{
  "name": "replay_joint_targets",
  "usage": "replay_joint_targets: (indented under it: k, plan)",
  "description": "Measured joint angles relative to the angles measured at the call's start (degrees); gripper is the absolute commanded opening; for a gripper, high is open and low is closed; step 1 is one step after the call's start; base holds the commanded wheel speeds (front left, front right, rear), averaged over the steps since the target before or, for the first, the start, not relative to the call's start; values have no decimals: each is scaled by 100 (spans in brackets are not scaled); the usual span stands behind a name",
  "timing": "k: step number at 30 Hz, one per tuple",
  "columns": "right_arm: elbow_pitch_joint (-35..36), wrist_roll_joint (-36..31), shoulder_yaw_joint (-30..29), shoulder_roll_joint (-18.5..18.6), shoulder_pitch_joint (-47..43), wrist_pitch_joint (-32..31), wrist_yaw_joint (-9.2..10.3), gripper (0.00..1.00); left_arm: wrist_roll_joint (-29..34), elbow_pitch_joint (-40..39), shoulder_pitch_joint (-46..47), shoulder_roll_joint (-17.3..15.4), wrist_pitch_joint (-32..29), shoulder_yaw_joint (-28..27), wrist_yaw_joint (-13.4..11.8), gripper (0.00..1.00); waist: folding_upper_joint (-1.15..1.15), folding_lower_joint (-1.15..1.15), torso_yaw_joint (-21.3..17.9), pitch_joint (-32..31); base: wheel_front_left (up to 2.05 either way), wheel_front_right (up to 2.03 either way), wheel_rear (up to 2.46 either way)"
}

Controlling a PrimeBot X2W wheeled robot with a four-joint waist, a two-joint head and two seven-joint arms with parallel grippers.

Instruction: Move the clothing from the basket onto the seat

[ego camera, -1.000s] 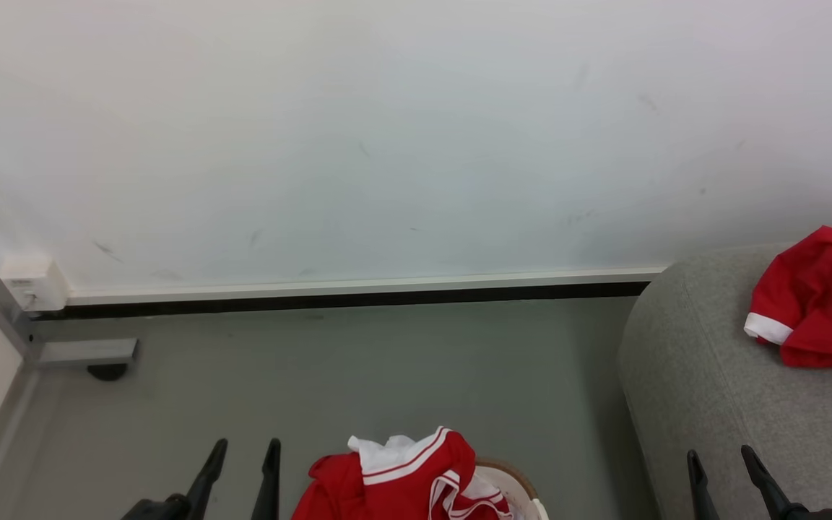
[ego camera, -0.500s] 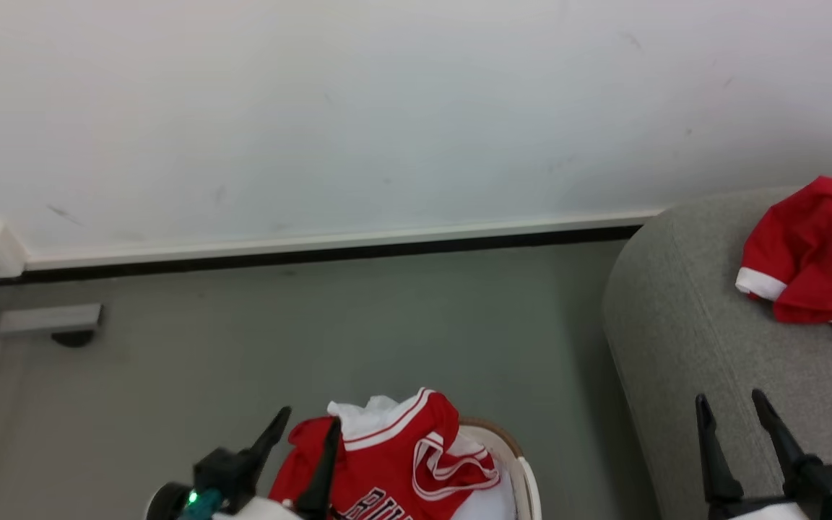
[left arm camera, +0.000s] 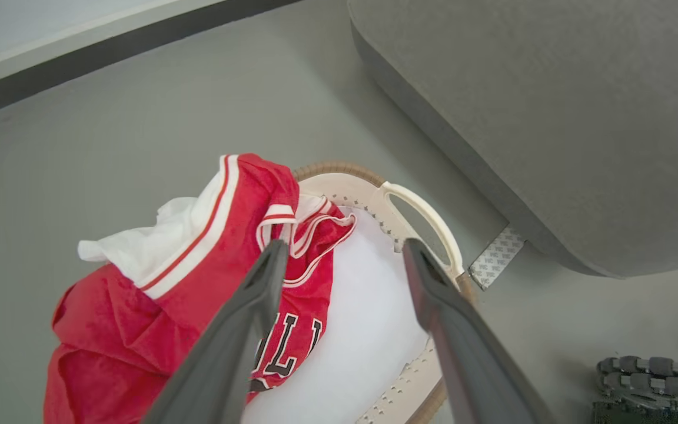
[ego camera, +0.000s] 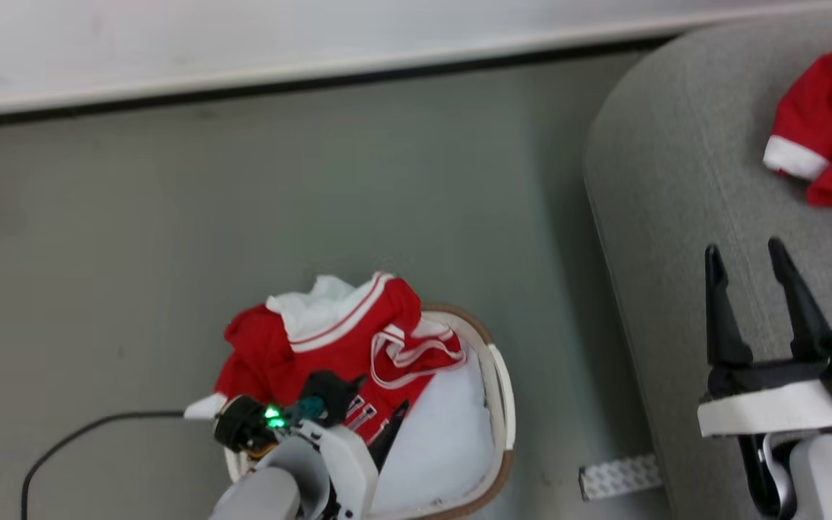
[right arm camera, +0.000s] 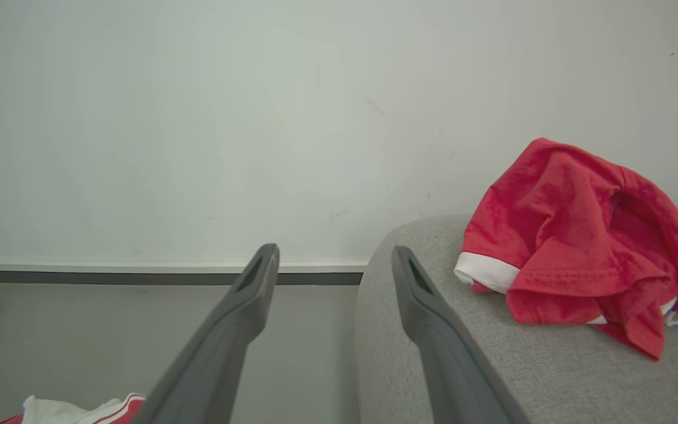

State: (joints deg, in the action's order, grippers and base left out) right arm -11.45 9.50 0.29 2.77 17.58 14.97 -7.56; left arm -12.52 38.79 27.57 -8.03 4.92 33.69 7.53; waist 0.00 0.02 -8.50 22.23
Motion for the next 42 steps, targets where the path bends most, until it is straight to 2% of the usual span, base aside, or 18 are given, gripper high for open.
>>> replay_joint_targets:
  k: [4,6,12,20,25,33,42]
  plan:
    - [113,78,-5,0,248,0,0,100,-132,349,350,-16,-101,332,0,100,0,0,-124,429,0,0,0]
    - [250,153,-20,2,463,0,0,100,-192,639,676,-43,-132,601,0,100,0,0,-246,860,0,0,0]
    - [508,344,-77,1,738,0,0,100,-242,1146,1380,-112,34,1067,0,100,0,0,-437,1679,0,0,0]
    - [710,461,-108,0,909,0,0,100,-133,1806,2151,-74,368,1329,-4,100,0,0,-555,2508,0,0,0]
    - [769,578,-104,-1,949,0,0,100,4,2129,2543,-74,584,1348,-240,100,0,-1,-615,2838,0,0,0]
    - [829,751,-64,8,954,22,0,100,86,2606,2838,-58,661,1441,-438,100,0,-1,-692,3048,0,0,0]
    - [933,793,-35,30,954,30,2,100,136,2925,3077,31,694,1574,-499,100,0,-2,-741,3251,0,0,0]
